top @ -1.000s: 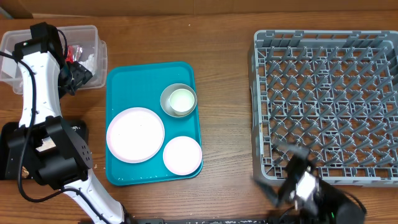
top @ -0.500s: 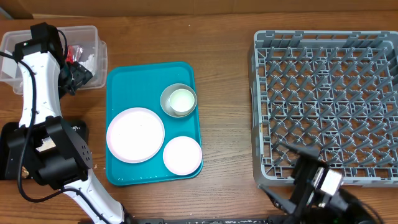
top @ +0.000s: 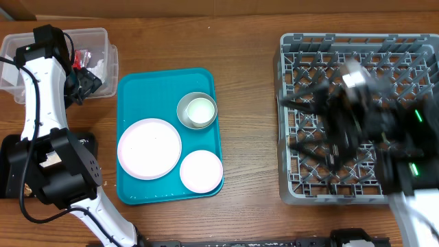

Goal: Sort waste into correct bins and load items into the dishwasher
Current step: 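Move the right gripper from the rack over to the teal tray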

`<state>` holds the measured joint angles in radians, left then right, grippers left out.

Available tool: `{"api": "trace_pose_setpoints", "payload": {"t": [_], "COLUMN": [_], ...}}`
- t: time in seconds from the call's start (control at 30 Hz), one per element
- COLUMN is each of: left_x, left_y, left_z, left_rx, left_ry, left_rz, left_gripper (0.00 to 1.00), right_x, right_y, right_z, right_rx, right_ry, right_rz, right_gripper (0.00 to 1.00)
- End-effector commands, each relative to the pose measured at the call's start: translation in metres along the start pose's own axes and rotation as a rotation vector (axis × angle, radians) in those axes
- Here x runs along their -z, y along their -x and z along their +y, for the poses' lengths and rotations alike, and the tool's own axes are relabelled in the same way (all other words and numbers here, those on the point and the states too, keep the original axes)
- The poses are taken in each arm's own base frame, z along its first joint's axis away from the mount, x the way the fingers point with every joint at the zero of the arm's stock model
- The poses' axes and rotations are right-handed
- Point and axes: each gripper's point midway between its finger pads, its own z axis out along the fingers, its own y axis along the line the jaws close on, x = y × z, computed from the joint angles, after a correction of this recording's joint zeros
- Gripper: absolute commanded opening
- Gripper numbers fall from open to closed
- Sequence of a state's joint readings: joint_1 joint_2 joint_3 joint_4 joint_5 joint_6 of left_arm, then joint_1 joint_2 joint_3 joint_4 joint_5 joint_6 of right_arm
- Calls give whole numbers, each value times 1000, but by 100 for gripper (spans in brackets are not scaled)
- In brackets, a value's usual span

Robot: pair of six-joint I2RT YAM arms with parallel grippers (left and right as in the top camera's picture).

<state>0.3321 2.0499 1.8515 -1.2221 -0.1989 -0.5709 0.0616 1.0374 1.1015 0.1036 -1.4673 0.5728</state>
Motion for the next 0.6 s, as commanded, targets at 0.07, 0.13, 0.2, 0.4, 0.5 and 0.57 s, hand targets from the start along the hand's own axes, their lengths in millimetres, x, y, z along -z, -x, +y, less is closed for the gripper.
{"api": "trace_pose_setpoints", "payload": {"t": [0.07, 0.13, 0.2, 0.4, 0.5, 0.57], "left_x": [-1, -1, -1, -1, -1, -1], "left_y": [1, 1, 1, 1, 1, 1], "left_z": [3, 3, 3, 3, 3, 3], "left_rx": [16, 16, 16, 16, 16, 16], "left_ry": [8, 8, 8, 8, 8, 8], "left_rz": [-1, -1, -1, -1, -1, -1], "left_gripper": [100, 100, 100, 100, 100, 100], "right_x": [-14, -23, -40, -105, -111, -96], "right_y": [-21, -26, -29, -48, -116, -160], "right_z": [-50, -62, -68, -86, -144, -165], "right_rx": [-529, -593, -608, -678, -793, -781], "right_ry": [100, 104, 97, -91, -609, -922], "right_rz": [108, 116, 109, 33, 29, 78], "right_gripper": [100, 100, 100, 99, 99, 99]}}
